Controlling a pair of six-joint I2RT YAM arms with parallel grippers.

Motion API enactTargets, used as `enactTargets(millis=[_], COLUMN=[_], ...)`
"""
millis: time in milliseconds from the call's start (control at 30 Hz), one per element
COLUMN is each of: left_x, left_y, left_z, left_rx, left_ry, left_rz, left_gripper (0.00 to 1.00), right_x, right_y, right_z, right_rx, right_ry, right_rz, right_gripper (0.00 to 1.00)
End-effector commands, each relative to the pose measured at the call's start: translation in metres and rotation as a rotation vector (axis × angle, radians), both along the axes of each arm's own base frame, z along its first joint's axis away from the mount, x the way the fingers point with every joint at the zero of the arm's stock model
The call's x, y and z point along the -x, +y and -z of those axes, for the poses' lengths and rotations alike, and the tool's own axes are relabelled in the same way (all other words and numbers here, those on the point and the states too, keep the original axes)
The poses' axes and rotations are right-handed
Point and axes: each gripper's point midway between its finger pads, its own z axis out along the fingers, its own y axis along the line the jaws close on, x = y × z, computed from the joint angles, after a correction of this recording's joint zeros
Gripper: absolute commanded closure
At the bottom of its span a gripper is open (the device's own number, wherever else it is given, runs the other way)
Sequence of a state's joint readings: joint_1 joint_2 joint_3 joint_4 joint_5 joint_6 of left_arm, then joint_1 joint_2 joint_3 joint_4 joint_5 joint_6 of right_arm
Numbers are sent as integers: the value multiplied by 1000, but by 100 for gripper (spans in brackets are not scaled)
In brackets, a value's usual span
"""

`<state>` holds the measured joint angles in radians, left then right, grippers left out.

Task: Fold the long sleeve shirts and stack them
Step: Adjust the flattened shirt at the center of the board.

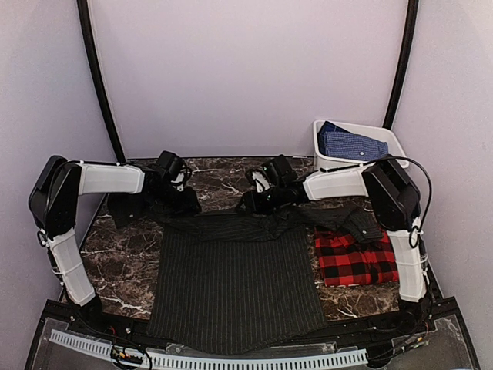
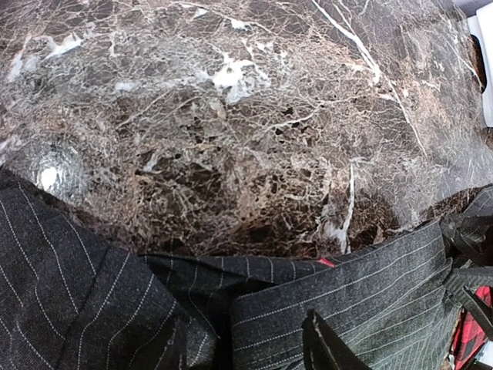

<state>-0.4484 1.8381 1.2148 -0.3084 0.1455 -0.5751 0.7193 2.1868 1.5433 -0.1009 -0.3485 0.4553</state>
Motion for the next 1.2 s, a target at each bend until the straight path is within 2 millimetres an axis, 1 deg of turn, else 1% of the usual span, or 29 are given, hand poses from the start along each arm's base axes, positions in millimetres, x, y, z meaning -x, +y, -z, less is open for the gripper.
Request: enactTargets(millis=[0,100,167,233,300,433,467,500,533,567,667,700,733,800,833,867,900,933,967,1000,1033,1067,1100,1133,1167], left_x=[12,14,14,14,13,10,9,6,4,0,-9,-15,-19,-35,-40,-51,-59,-70,-77,-89,-96,-107,-113,-121,-127], left_y=[0,-3,-4,-5,-9,-18,-19,-21,-21,-22,-24,-26,-27,-31,-32,-33,-33,-36,-36,-38,-36,-37,-34,-35,-31], left_z=[13,17,19,20,17,8,4,-1,-3,-9,-23,-31,-35,-55,-57,-69,-68,-82,-78,-91,-85,-90,-92,-97,-99], left_rx=[-4,12,15,19,40,83,92,96,94,94,96,100,98,102,97,90,77,79,66,66,53,54,49,53,52], left_ry=[48,61,68,72,69,56,49,37,30,14,-32,-57,-73,-139,-154,-194,-205,-243,-243,-281,-279,-298,-308,-325,-333], left_rz=[29,38,40,41,49,63,67,69,68,72,76,80,78,82,83,80,73,74,69,64,54,48,35,29,16], left_gripper=[50,50,50,53,59,79,86,89,95,99,100,100,100,100,100,100,100,100,100,100,100,100,100,98,97], right_x=[-9,-9,-9,-9,-9,-8,-9,-10,-10,-12,-19,-24,-29,-41,-49,-58,-72,-80,-93,-105,-122,-135,-147,-158,-168], right_y=[15,17,17,17,17,18,18,18,17,17,14,13,11,9,7,4,-1,-4,-10,-15,-24,-29,-34,-38,-39], right_z=[2,4,2,0,-3,-10,-12,-14,-15,-19,-29,-33,-38,-49,-54,-59,-66,-66,-69,-71,-77,-79,-80,-80,-81], right_rx=[-52,-58,-61,-63,-66,-74,-76,-76,-73,-73,-56,-46,-37,-25,-22,-15,-3,9,21,32,42,45,45,43,31], right_ry=[5,12,10,6,2,-5,-9,-15,-20,-31,-72,-92,-113,-159,-183,-210,-247,-263,-292,-320,-354,-378,-400,-420,-438], right_rz=[-22,-25,-26,-26,-29,-36,-36,-35,-32,-29,-8,5,17,45,65,90,131,152,185,216,262,287,306,324,332], right_gripper=[48,53,57,64,72,90,95,99,100,100,100,100,100,100,100,100,100,100,100,100,100,100,100,100,100])
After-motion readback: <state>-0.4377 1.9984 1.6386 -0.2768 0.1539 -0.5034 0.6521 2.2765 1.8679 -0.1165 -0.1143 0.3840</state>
